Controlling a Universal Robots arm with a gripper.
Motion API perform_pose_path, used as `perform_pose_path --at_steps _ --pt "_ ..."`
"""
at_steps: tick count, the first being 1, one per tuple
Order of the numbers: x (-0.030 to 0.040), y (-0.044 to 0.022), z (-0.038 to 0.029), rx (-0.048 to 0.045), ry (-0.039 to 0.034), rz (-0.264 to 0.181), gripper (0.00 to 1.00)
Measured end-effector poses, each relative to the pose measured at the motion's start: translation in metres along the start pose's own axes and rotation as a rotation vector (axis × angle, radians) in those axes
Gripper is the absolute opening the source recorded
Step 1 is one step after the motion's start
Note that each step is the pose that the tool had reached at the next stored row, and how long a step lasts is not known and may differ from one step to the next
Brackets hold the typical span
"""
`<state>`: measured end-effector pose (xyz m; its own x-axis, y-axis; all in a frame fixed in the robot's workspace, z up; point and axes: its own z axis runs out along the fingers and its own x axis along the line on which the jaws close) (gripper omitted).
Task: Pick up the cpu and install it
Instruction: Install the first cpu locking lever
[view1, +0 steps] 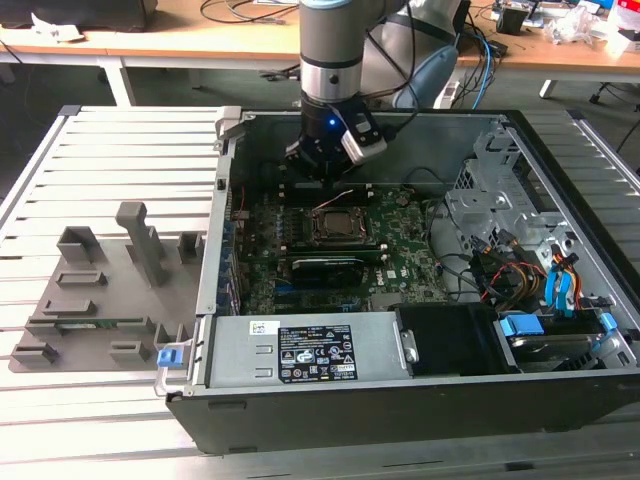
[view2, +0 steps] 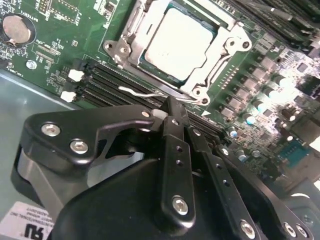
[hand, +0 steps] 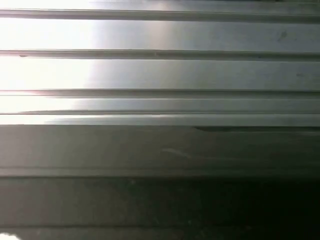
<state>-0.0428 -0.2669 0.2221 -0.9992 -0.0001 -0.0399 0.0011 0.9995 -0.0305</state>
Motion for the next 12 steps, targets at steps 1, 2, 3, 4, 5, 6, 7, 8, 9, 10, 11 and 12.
perform_pose_path --at_steps 1,2,3,4,5,6,7,8,9,10,11,12 --pt "-0.0012 0.0001 0.0012 0.0 0.0 -0.002 0.11" --pt "-0.0023 0.0002 0.0024 0.0001 0.0 -0.003 0.11" --pt "-0.0051 0.0004 0.0046 0.0001 -0.0001 -0.006 0.11" --pt "-0.0066 0.0004 0.0057 0.0002 0.0 -0.007 0.11" --pt "-0.0077 0.0005 0.0065 0.0004 -0.0001 -0.008 0.11" --pt "-0.0106 0.0006 0.0083 0.001 -0.0001 -0.01 0.11" --pt "-0.0118 0.0006 0.009 0.0012 -0.0002 -0.01 0.11" --pt "-0.0138 0.0006 0.01 0.0015 -0.0001 -0.011 0.11" --pt "-0.0172 0.0007 0.0118 0.002 -0.0001 -0.013 0.11" --pt "-0.0194 0.0007 0.013 0.0025 -0.0001 -0.014 0.11" --pt "-0.0215 0.0007 0.0143 0.0032 0.0 -0.014 0.11" --pt "-0.024 0.0008 0.0162 0.0047 0.0 -0.015 0.11"
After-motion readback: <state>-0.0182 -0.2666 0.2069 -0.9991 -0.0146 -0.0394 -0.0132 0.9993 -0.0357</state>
